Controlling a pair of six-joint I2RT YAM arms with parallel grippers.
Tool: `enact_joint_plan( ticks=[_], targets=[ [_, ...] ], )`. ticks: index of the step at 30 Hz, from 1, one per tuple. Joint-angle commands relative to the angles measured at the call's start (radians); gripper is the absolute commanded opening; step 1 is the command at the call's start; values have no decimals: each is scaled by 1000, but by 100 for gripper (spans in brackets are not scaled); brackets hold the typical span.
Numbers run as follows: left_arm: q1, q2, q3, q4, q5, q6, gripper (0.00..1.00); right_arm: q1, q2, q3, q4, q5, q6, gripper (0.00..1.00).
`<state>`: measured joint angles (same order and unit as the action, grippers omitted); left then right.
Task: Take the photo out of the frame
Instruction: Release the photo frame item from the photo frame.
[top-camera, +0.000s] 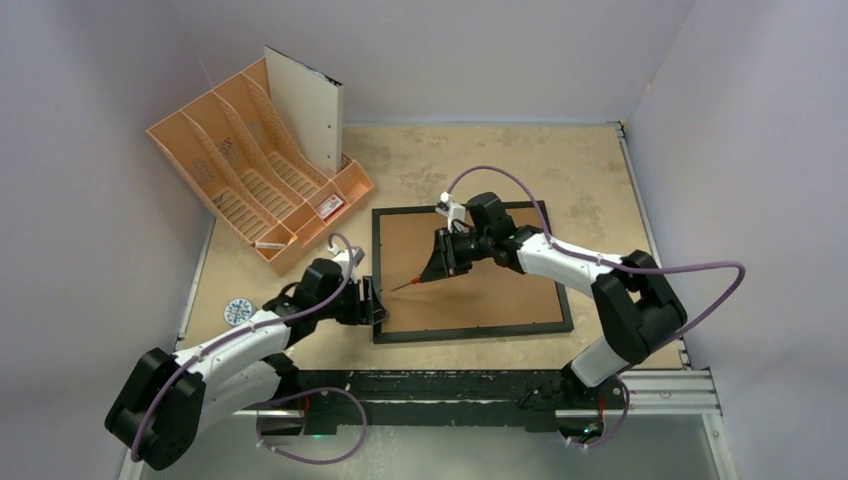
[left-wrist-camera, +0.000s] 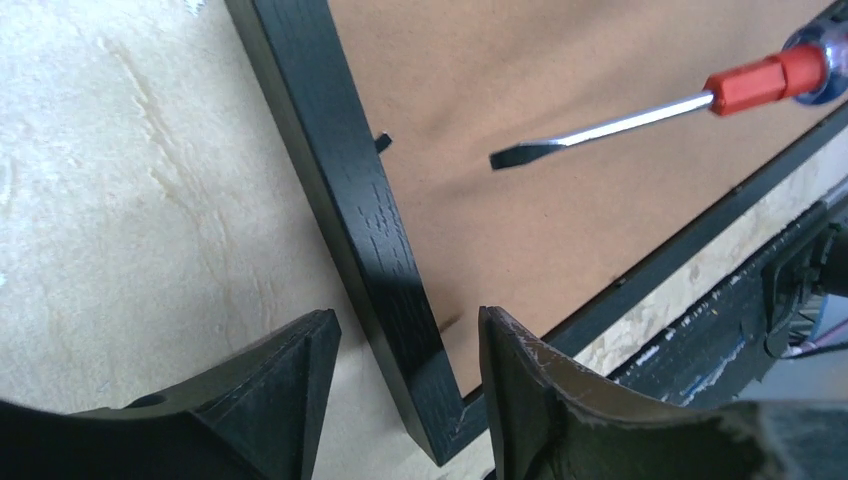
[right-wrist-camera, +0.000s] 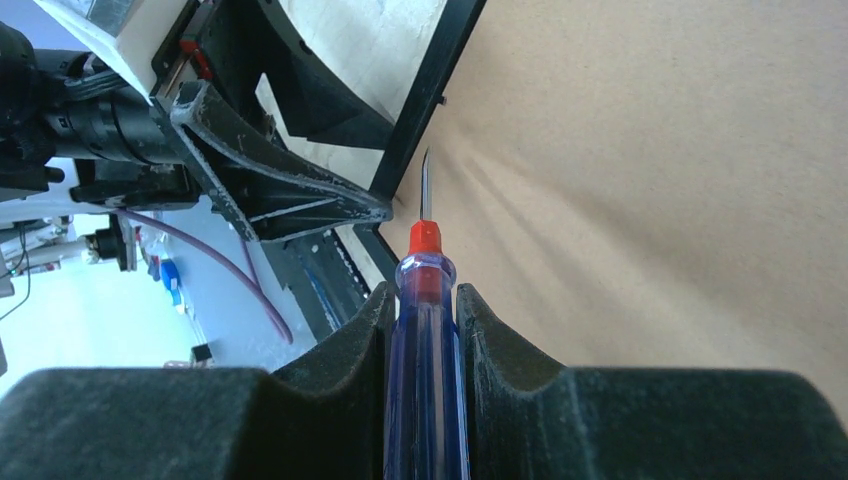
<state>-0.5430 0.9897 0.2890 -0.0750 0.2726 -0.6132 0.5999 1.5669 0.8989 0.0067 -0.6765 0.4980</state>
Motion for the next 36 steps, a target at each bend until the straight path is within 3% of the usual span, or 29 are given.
enact_joint_plan(
  ticks=[1,15,36],
  targets=[
    [-7,10,-20,2,-90,-5,55,20,18,25,112,4,36,0],
    [-10,53,-64,32,-104,22,37,29,109,-5,196,24,38,0],
    [-10,29,-54,27,-117,34,22,29,235,-28,250,-96,62,0]
  ],
)
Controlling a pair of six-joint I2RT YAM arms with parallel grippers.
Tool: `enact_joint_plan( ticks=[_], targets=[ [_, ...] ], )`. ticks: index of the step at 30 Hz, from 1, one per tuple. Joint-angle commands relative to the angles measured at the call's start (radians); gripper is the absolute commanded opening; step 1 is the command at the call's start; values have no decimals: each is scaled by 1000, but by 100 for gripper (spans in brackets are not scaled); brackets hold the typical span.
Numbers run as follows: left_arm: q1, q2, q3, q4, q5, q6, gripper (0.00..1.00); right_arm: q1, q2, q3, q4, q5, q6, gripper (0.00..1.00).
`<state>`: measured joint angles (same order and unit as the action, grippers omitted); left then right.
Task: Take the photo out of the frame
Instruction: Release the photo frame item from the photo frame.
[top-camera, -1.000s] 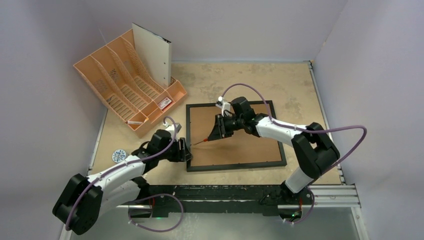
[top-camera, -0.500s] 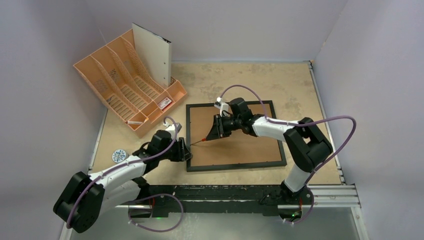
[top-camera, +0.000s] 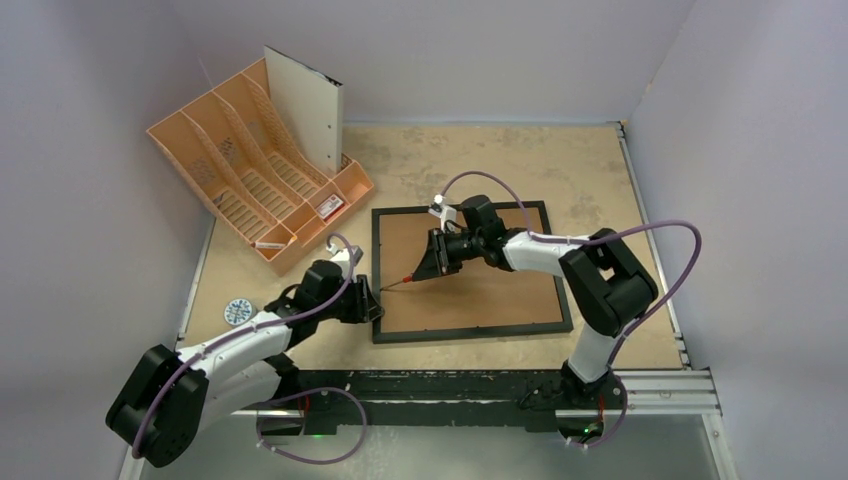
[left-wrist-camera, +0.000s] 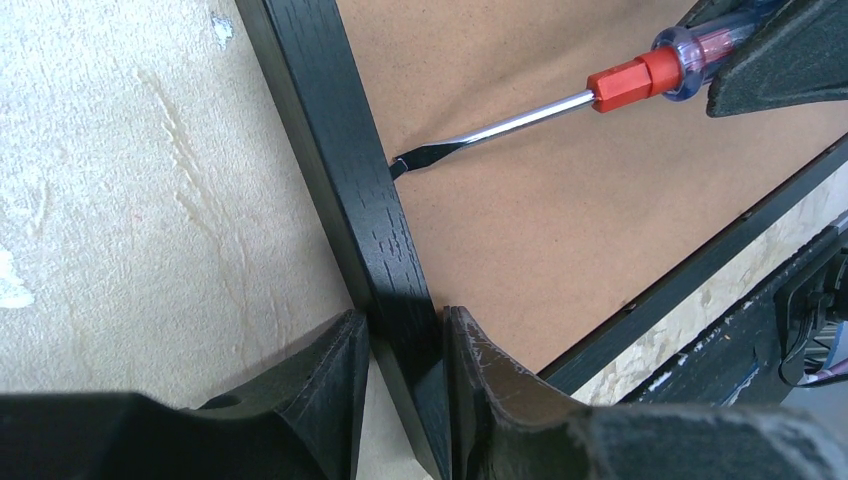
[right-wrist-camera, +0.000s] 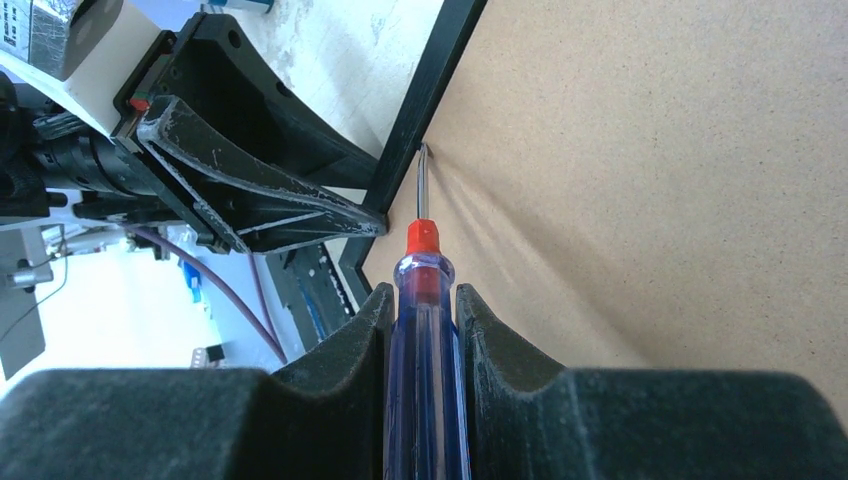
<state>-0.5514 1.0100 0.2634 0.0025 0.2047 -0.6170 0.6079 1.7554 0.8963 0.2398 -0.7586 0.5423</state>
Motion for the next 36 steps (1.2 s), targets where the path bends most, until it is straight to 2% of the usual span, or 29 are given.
enact_joint_plan(
  ticks=[1,13,18,23,28,36],
  targets=[
    [-2,11,-32,-45,-46,37,21,21,53,-26,23,-14,23,0],
    [-2,15,-62,22,-25,45,11,28,94,-95,198,-34,204,0],
    [-2,19,-60,22,-24,49,7,49,93,-76,174,-7,209,0],
    [-2,11,-62,22,-24,48,4,61,52,-36,70,58,179,0],
    [-2,12,-62,24,-24,50,2,100,5,97,-157,203,103,0],
    [-1,0,-64,24,-28,50,0,220,-3,291,-376,426,109,0]
  ],
)
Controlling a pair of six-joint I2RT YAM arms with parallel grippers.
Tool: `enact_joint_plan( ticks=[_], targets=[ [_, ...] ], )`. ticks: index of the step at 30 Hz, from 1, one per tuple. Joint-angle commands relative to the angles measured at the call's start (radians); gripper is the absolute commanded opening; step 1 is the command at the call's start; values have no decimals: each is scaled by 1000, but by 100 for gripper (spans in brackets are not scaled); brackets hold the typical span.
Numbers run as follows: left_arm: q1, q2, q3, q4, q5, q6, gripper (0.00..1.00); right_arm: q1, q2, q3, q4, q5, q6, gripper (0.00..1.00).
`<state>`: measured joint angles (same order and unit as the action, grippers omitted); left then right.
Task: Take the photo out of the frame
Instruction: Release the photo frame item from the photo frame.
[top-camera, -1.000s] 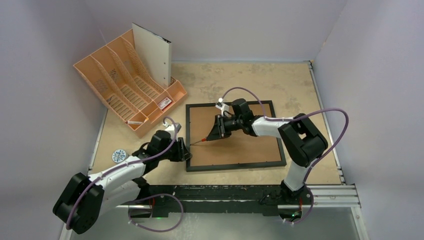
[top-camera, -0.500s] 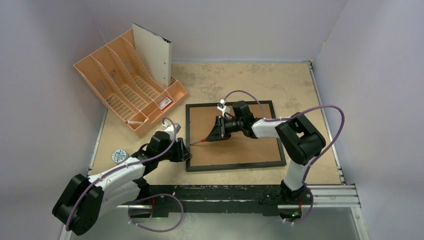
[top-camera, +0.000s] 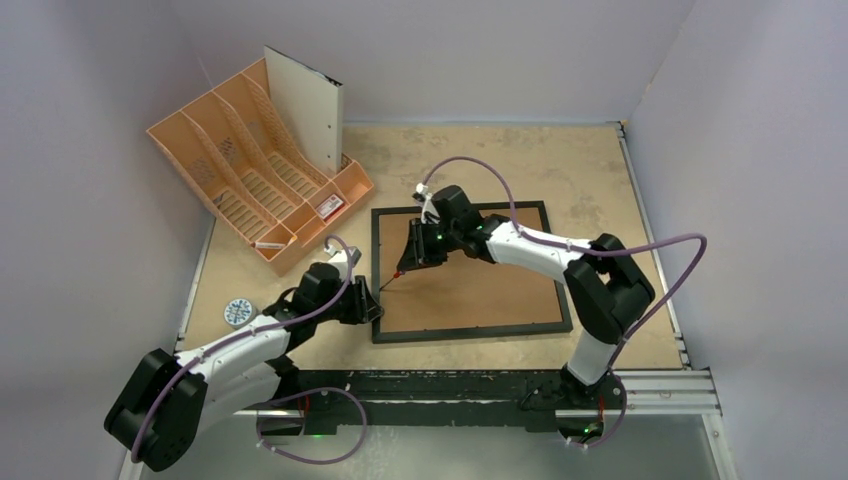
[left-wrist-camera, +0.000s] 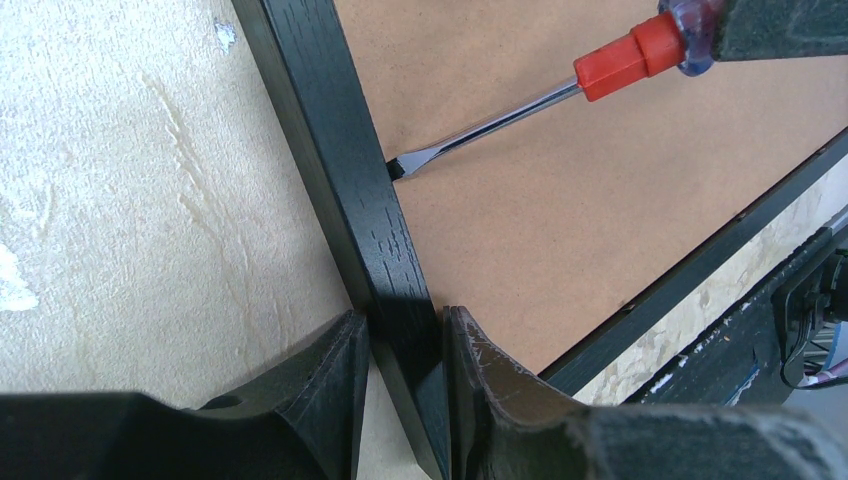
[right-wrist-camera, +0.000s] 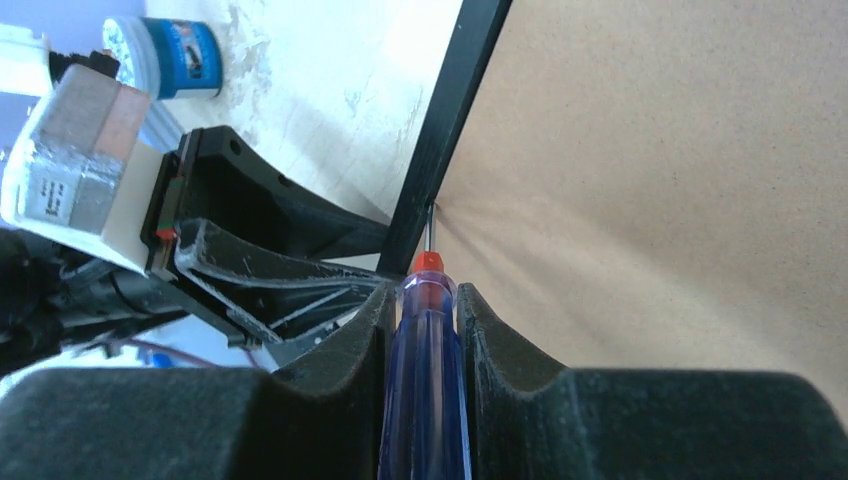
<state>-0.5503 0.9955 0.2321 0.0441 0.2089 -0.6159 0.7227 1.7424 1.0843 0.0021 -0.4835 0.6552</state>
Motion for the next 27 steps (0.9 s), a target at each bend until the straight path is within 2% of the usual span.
enact_joint_plan(
  ticks=[1,8,17,24,27],
  targets=[
    [-3,13,-33,-18,-33,48,0,124,21,137,-167,178,-4,0],
    [-3,3,-36,-20,-35,48,0,236,108,361,-362,345,17,0],
    [-1,-9,-37,-24,-44,45,0,321,171,507,-456,441,113,0],
    [-2,-9,-36,-27,-51,43,0,351,150,524,-495,514,148,0],
    [-2,-8,-36,-27,-50,42,0,317,109,493,-502,538,140,0]
  ],
)
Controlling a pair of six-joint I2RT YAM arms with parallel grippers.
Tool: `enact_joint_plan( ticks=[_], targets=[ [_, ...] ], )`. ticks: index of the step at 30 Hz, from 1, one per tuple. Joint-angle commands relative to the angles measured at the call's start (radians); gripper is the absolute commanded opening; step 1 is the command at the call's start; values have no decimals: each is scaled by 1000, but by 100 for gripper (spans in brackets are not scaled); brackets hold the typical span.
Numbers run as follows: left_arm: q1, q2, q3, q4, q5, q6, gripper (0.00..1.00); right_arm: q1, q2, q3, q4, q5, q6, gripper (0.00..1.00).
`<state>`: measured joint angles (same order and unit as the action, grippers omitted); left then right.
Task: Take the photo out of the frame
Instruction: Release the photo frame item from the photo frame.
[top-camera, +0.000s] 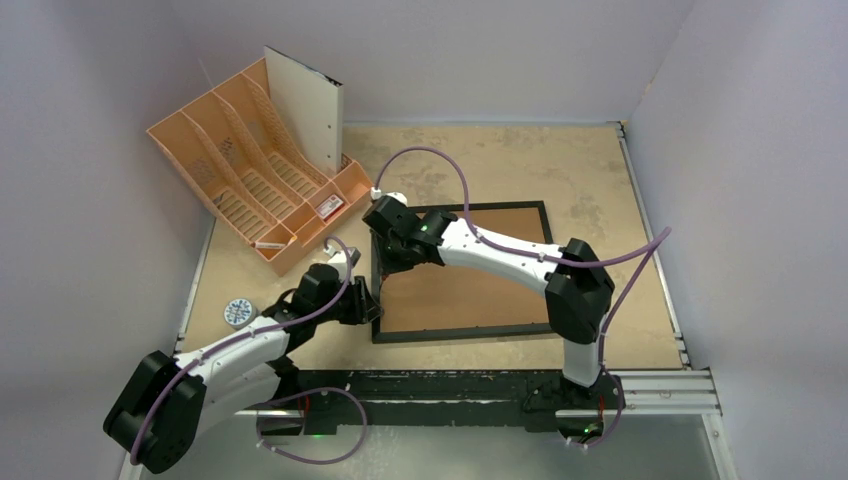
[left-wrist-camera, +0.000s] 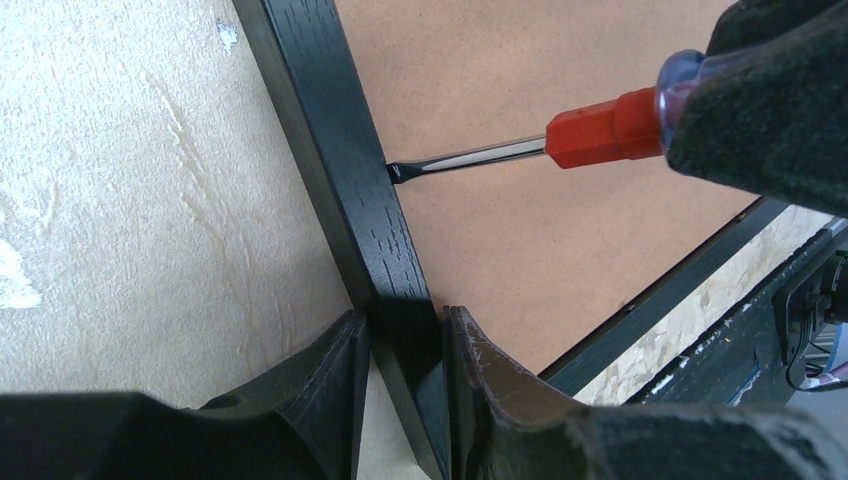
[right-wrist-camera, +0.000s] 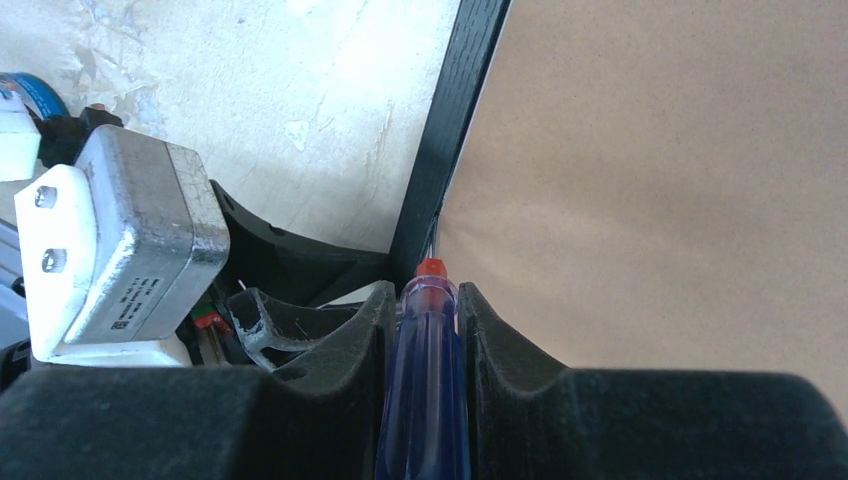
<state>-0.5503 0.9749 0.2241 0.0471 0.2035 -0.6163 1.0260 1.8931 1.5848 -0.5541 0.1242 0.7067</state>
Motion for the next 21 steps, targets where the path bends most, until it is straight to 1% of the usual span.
enact_joint_plan(
  ticks=[1,4,10,14,16,21],
  targets=[
    [-2,13,-28,-31,-45,43,0,-7,-55,-23,56,-76,80,0],
    [-2,17,-26,-30,-46,44,0,-74,-111,-93,112,-121,54,0],
    [-3,29,-23,-29,-45,46,0,-207,-213,-249,291,-289,32,0],
    [-3,33,-22,-29,-43,48,0,-287,-219,-317,403,-374,20,0],
    [-3,33,-23,-28,-42,47,0,-324,-220,-378,526,-426,39,0],
    [-3,31,-25,-27,-38,47,0,-404,-172,-434,719,-530,56,0]
  ],
)
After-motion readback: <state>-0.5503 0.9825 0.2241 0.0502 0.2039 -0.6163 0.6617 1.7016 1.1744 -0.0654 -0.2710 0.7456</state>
